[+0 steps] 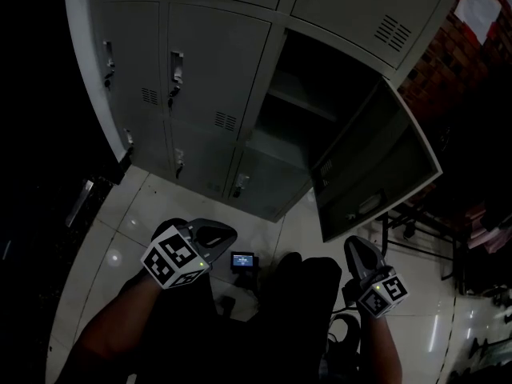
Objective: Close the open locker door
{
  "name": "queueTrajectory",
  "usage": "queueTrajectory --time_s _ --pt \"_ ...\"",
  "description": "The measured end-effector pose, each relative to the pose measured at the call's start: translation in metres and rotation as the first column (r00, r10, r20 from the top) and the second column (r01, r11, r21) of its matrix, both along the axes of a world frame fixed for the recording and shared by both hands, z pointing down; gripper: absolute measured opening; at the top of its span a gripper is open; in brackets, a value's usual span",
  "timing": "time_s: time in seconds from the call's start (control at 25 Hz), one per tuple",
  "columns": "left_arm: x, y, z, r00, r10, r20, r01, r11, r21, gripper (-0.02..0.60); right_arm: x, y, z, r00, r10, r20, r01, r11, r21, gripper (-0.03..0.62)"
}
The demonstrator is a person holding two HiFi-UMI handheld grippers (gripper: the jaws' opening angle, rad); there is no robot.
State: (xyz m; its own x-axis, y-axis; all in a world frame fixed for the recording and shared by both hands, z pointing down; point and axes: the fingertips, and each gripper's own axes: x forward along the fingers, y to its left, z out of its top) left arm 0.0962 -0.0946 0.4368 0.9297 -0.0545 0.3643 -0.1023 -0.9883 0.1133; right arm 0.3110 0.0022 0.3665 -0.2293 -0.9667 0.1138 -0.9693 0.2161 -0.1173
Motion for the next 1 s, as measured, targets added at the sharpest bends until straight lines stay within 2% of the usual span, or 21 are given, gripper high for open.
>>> queueTrajectory --time_s 0.28,0.64,0.84,1.0 --pt "0.0 0.0 0.0 1.0 0.001 0.0 -0.001 1.0 0.001 0.012 0.041 0.017 -0.012 0.994 0.108 -0.023 -0.107 0.994 0.016 0.034" --pt "0.001 0.0 0.0 1.0 -0.001 -0.002 0.001 1.0 0.002 0.012 0.063 0.019 -0.022 0.985 0.143 -0.099 -0.141 0.99 0.031 0.041" --pt "0.001 0.0 0.0 1.0 0.0 0.0 0.0 1.0 0.002 0.012 0.062 0.01 -0.034 0.989 0.095 -0.111 -0.089 0.995 0.052 0.113" --pt "0.001 0.0 0.0 1.0 -0.001 0.0 0.001 1.0 0.002 0.012 0.053 -0.011 -0.046 0.996 0.042 -0.076 -0.037 0.997 0.067 0.18"
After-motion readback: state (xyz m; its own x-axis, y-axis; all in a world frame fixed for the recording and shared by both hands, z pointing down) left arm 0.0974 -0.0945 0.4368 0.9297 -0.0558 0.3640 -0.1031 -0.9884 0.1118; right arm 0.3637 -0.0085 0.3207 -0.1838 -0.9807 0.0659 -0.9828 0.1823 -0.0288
